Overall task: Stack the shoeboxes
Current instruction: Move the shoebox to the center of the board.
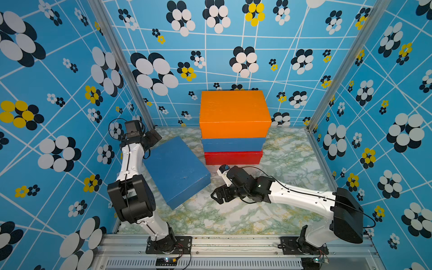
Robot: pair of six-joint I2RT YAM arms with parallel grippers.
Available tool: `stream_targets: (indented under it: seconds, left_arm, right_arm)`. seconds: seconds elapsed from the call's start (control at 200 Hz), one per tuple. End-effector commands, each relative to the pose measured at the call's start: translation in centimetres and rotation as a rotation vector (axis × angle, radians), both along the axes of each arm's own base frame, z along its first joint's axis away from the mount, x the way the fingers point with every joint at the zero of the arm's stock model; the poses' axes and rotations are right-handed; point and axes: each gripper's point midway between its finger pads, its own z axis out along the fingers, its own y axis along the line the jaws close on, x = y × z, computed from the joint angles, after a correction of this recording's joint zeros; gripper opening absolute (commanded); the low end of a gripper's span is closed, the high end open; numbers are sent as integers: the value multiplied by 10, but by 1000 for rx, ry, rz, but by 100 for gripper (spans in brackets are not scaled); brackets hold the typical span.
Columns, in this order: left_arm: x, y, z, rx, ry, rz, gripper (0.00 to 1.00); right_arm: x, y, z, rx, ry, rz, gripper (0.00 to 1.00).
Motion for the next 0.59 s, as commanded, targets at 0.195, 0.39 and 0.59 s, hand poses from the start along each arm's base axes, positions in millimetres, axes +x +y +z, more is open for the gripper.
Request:
stream_targets:
  seconds: [0.195,0.39,0.59]
  left_arm:
    - [55,22,1,-26,-44,-20,97]
    - [65,25,-33,-27,17,-43,98]
    - [66,24,-47,-29,56,-61,98]
  right_arm:
    - [-3,0,-15,18,31,-31,92]
    - [-3,8,-18,32,54,-24,92]
    - [-1,6,-17,26,43,-34,91]
